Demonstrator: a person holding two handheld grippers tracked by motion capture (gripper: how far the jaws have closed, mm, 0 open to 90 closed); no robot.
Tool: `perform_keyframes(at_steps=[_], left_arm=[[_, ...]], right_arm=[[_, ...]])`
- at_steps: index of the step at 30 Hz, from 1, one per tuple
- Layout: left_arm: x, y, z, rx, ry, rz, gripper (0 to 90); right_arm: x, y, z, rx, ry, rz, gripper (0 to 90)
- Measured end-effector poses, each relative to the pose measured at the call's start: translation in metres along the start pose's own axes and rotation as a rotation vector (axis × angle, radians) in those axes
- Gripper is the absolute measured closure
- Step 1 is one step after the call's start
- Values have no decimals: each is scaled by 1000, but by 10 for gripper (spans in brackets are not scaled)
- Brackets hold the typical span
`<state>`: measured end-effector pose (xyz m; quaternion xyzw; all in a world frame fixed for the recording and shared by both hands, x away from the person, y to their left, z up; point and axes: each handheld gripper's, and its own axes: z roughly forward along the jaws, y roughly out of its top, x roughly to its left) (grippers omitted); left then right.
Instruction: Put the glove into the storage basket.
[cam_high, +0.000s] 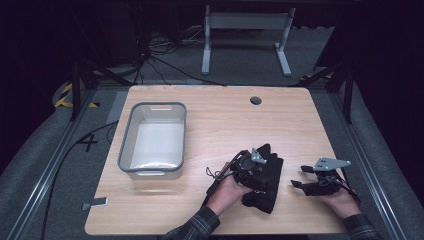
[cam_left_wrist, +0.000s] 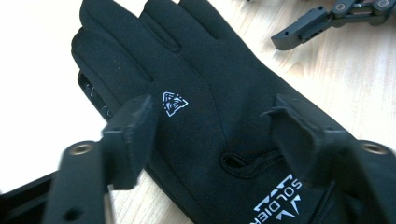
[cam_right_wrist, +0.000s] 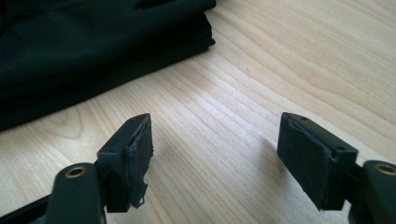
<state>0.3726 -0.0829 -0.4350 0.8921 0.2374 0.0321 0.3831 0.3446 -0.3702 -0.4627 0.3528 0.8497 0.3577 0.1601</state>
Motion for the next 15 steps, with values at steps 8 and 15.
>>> perform_keyframes(at_steps=[8,15], left_arm=[[8,-7,11,52,43,-43,196],[13,-11,16,61,12,-75,201]], right_arm=[[-1,-3,2,-18,-4,-7,225],[-1,-4,3,-27,-1,-11,203]])
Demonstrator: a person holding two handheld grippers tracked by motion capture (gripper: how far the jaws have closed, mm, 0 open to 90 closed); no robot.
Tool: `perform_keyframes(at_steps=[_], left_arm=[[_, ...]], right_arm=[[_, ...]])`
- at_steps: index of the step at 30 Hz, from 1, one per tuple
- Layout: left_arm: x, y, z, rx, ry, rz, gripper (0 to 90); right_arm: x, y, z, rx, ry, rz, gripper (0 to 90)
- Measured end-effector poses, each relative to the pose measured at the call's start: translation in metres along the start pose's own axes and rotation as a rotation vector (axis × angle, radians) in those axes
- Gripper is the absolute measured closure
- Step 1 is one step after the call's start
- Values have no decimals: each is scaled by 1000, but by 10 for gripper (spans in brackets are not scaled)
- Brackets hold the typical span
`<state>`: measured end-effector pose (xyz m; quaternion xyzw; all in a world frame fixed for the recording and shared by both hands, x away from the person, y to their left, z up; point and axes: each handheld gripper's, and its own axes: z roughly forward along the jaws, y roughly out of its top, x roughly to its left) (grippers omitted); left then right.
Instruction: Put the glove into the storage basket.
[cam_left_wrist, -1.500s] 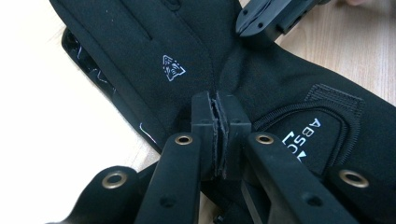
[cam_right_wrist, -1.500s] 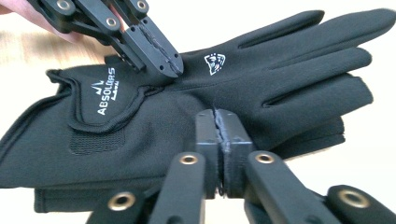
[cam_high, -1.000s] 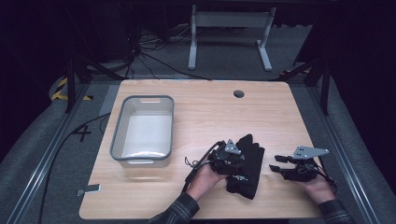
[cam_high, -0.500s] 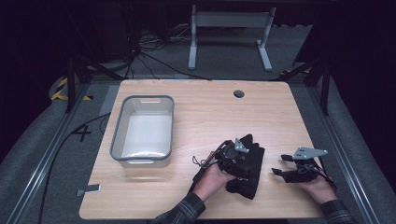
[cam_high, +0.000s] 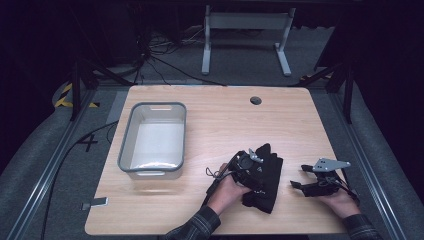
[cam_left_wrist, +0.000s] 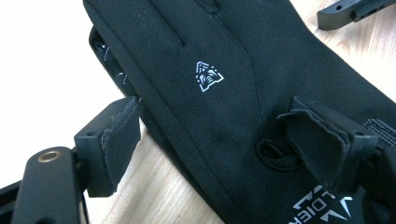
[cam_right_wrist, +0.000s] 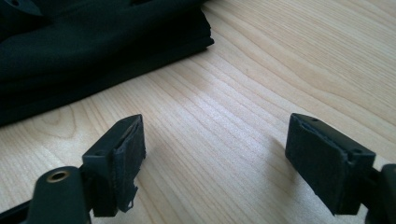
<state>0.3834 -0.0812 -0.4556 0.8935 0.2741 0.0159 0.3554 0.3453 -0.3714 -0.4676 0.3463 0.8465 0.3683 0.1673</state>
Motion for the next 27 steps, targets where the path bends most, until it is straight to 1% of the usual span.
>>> perform_keyframes(at_steps=[1,2,3,4,6,7,8,10,13,15,17,18,20,21,23,24,25,27], left_arm=[[1,-1,1,3,-14,-6,201],[2,-2,1,1,-25,-10,219],[3,-2,1,-3,-24,-4,243],[3,-2,1,-4,-27,11,257],[4,-2,1,-2,-26,20,294],[5,-2,0,-3,-27,28,335],[5,-2,0,-3,-27,28,367],[8,-1,-1,3,-48,39,429],[10,0,-2,10,-67,48,537],[11,0,-1,16,-94,45,620],[11,1,-1,21,-102,42,675],[12,1,-1,22,-116,39,675],[14,0,0,17,-132,29,736],[14,0,0,13,-140,35,762],[14,1,-1,19,-146,33,778],[15,1,-2,19,-158,37,782],[15,1,-2,19,-158,37,787],[17,1,-4,19,-177,30,791]], right_arm=[[0,0,0,0,0,0,203],[0,0,0,0,0,0,203],[0,0,0,1,0,1,202],[0,0,0,0,0,0,202],[0,0,0,0,0,0,202],[0,0,0,1,0,0,202],[0,0,0,1,0,0,202],[0,0,0,0,0,0,202],[0,0,0,0,0,0,202],[0,0,0,0,0,0,202],[0,0,0,1,1,1,202],[0,0,0,1,1,1,202],[0,0,0,0,1,0,202],[0,0,0,0,1,1,202],[0,0,0,0,1,1,201],[0,0,0,0,1,1,202],[0,0,0,0,1,1,202],[0,0,0,0,0,0,202]])
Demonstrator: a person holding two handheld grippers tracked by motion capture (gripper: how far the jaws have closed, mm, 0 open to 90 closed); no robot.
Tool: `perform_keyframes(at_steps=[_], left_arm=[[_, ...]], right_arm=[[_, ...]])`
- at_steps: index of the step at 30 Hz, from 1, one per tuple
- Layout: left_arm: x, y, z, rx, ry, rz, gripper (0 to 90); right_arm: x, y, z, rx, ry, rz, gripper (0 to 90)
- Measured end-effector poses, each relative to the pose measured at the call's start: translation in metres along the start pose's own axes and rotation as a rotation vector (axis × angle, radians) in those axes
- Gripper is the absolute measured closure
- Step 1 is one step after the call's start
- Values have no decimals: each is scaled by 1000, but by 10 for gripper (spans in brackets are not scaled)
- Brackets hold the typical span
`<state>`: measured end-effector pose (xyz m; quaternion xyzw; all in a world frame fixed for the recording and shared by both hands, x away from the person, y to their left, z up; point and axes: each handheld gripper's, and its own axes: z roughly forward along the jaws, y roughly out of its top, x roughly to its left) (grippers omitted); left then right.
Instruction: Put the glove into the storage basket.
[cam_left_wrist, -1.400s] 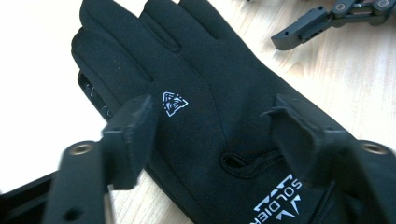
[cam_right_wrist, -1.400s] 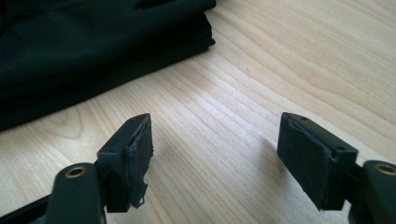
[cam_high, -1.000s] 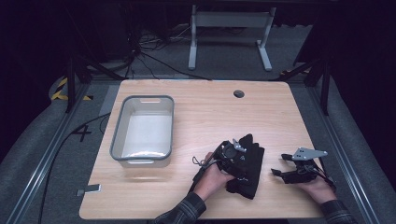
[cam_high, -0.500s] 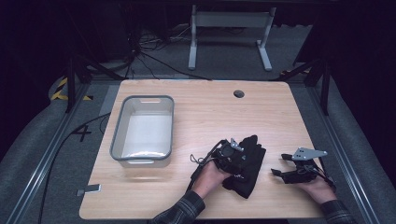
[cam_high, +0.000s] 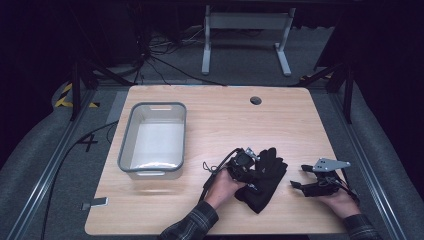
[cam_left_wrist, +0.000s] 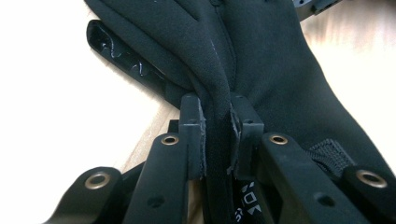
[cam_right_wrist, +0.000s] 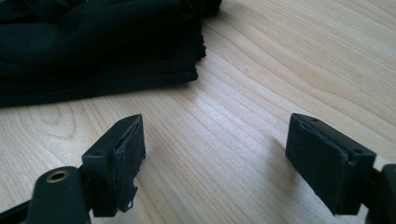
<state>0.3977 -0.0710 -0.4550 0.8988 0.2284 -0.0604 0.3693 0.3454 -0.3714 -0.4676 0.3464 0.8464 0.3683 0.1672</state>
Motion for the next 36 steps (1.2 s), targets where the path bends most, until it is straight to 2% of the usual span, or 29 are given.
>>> perform_keyframes(at_steps=[7,10,15,19,26,31,32,36], left_arm=[[-1,2,-14,-31,-20,-9,794],[-3,6,-22,-20,-11,18,795],[-7,16,-41,-53,7,41,795],[-6,19,-51,-71,8,41,795],[-2,23,-73,-95,37,38,794],[1,27,-95,-113,56,37,794],[4,28,-103,-120,67,38,794],[8,28,-118,-131,93,36,794]], right_arm=[[0,0,0,1,2,0,201],[0,0,0,1,2,0,200],[0,0,0,2,3,0,197],[0,0,0,2,2,1,195],[0,0,1,4,0,3,190],[0,1,1,6,-2,4,183],[-1,1,1,6,-2,5,181],[-1,1,1,7,-2,6,177]])
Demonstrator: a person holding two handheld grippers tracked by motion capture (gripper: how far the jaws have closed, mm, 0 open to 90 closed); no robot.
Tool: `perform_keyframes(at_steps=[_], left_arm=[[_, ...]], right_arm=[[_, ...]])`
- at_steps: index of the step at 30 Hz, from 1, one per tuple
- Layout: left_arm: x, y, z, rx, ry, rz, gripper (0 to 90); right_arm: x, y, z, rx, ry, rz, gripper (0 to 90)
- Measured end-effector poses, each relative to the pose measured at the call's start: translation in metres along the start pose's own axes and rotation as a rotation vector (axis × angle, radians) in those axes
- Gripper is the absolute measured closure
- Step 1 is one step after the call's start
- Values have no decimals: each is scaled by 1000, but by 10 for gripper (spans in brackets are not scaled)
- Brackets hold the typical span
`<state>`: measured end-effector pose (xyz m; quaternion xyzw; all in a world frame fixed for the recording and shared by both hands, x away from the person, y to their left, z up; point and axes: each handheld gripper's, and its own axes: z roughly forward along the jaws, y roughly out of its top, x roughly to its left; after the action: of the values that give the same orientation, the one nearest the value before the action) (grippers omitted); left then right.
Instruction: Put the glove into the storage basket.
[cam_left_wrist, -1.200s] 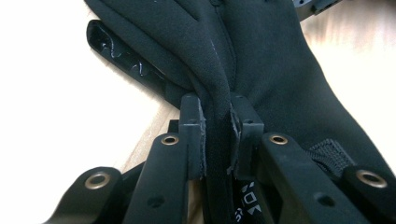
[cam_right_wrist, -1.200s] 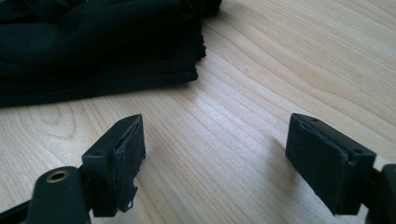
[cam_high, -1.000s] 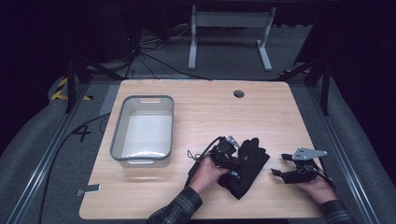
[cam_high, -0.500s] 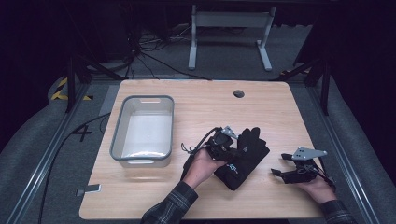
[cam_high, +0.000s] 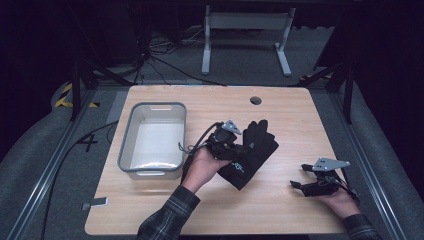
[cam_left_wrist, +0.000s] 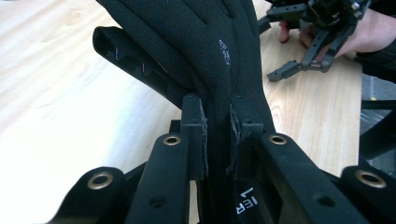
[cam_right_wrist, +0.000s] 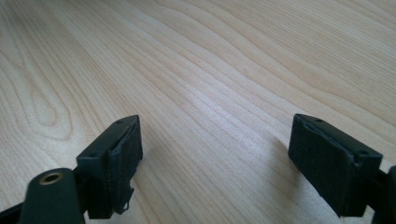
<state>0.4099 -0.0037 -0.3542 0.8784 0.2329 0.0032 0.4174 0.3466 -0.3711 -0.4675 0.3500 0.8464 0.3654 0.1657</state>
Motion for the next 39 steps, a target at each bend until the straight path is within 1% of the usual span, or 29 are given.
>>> perform_keyframes(at_steps=[5,6,7,8,9,11,12,13,14,15,16,17,18,19,20,21,23,24,25,26,29,30,35,36,37,39], left_arm=[[8,1,-20,-17,30,-8,794],[8,1,-20,-17,30,-8,794],[10,1,-26,-21,36,-8,794],[12,1,-29,-21,38,-15,794],[16,-1,-38,-27,47,-22,794],[20,-2,-45,-29,56,-33,794],[23,-4,-51,-30,68,-37,794],[25,-5,-54,-32,72,-41,794],[25,-5,-54,-32,72,-41,794],[30,-8,-64,-44,80,-57,794],[34,-10,-70,-49,88,-65,793],[34,-10,-70,-49,88,-65,794],[39,-14,-81,-57,104,-78,794],[42,-16,-86,-63,115,-85,793],[42,-16,-86,-63,115,-85,794],[48,-21,-96,-74,132,-100,793],[53,-26,-106,-83,151,-116,794],[53,-26,-106,-83,151,-116,794],[56,-28,-111,-82,160,-122,794],[60,-33,-119,-85,176,-135,793],[69,-43,-133,-86,202,-159,794],[73,-48,-138,-87,217,-168,794],[88,-62,-156,-95,254,-204,793],[88,-62,-156,-95,254,-204,794],[90,-64,-159,-97,260,-213,794],[97,-71,-164,-85,286,-224,793]], right_arm=[[0,0,0,0,-2,0,176],[0,0,0,0,-2,0,176],[0,0,0,0,-2,0,176],[0,0,0,-1,-3,1,175],[0,0,0,0,-4,2,175],[0,0,1,0,-5,2,175],[-1,0,1,0,-5,3,175],[-1,0,1,-1,-6,4,175],[-1,0,1,-1,-6,4,175],[-1,0,1,-1,-6,3,175],[-1,0,1,-1,-6,4,174],[-1,0,1,-1,-5,4,174],[-1,0,1,-2,-5,4,174],[-1,0,1,-2,-5,3,174],[-1,1,1,-1,-5,4,174],[-1,1,1,-1,-5,3,174],[-1,1,1,-2,-7,3,173],[-1,1,1,-2,-7,3,173],[-1,1,1,-2,-7,3,173],[-1,1,1,-2,-6,3,173],[-1,1,1,-2,-7,3,172],[-1,1,1,-2,-7,3,172],[-1,1,1,-2,-7,3,172],[-1,1,1,-2,-7,3,172],[-1,1,1,-2,-7,3,172],[-1,1,1,-2,-7,3,172]])
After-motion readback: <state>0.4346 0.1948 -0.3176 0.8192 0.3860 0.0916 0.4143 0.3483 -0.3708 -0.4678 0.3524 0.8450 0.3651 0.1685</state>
